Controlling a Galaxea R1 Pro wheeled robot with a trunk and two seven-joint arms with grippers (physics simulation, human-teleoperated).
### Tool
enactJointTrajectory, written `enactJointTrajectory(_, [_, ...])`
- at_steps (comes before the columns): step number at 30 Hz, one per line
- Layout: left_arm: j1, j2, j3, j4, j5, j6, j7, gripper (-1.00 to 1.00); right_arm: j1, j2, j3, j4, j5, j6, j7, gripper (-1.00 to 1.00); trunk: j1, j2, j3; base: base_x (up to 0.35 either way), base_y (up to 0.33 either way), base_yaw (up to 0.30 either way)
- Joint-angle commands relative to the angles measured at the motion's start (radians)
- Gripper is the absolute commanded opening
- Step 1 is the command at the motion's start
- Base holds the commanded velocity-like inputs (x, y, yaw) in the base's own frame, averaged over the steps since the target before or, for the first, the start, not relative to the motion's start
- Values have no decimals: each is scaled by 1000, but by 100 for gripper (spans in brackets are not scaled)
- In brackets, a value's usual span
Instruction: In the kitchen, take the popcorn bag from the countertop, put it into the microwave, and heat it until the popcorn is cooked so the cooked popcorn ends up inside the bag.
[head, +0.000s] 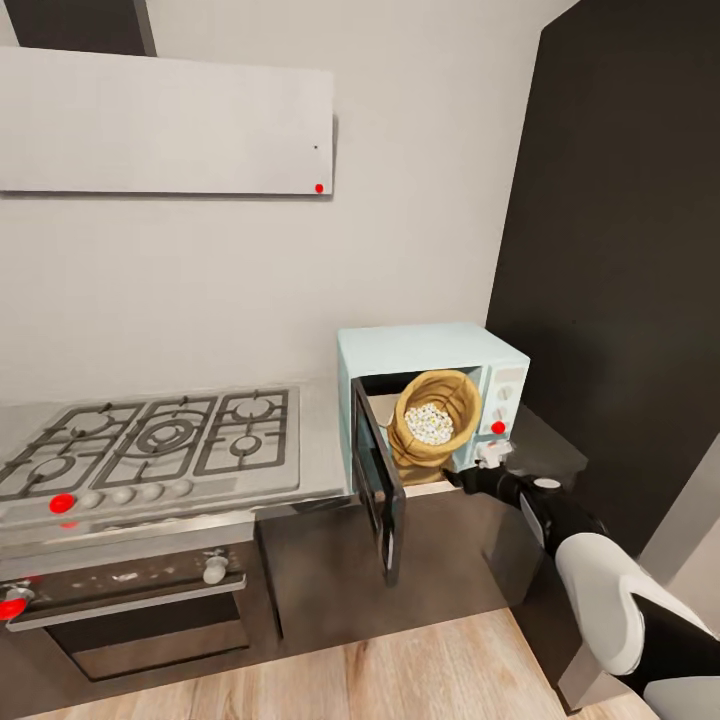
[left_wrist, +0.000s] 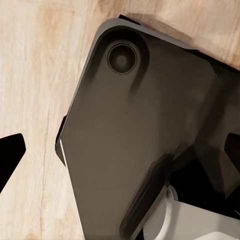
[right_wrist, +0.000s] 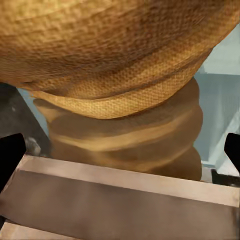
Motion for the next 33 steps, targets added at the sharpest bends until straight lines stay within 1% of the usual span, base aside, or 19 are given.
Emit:
enactJointTrajectory(1, [0, 0, 1, -1, 2, -2, 3, 100, -1, 11, -9, -14, 7, 3, 8, 100, 0, -1, -1, 0, 0, 0])
enactJointTrajectory(6, [0, 0, 1, -2, 2, -2, 3, 100, -1, 40, -8, -43, 7, 4, 11, 100, 0, -1, -1, 0, 0, 0])
enactJointTrajectory(10, [0, 0, 1, -3, 2, -2, 3, 100, -1, 52, -8, -52, 7, 4, 11, 100, 0, -1, -1, 0, 0, 0])
enactJointTrajectory(12, [0, 0, 1, -3, 2, -2, 3, 100, -1, 63, -9, -101, 6, 6, 13, 100, 0, -1, -1, 0, 0, 0])
enactJointTrajectory(14, [0, 0, 1, -3, 2, -2, 3, 100, -1, 75, -10, -125, 6, 8, 13, 100, 0, -1, -1, 0, 0, 0])
enactJointTrajectory(20, [0, 0, 2, -4, 2, -2, 3, 100, -1, 81, -10, -163, 6, 10, 11, 100, 0, -1, -1, 0, 0, 0])
enactJointTrajectory(25, [0, 0, 1, -5, 2, -2, 3, 100, -1, 84, -10, -175, 7, 10, 11, 100, 0, -1, -1, 0, 0, 0])
enactJointTrajectory(29, [0, 0, 1, -5, 1, -2, 3, 100, -1, 135, -10, -210, 7, 15, 8, 100, 0, -1, -1, 33, 0, 0])
enactJointTrajectory(31, [0, 0, 0, -5, 1, -2, 2, 100, -1, 145, -10, -214, 7, 16, 8, 100, 0, -1, -1, 231, 0, 0])
enactJointTrajectory(33, [0, 0, 0, -5, 0, -2, 2, 100, -1, 148, -10, -215, 6, 16, 7, 100, 0, -1, -1, 296, 0, 0])
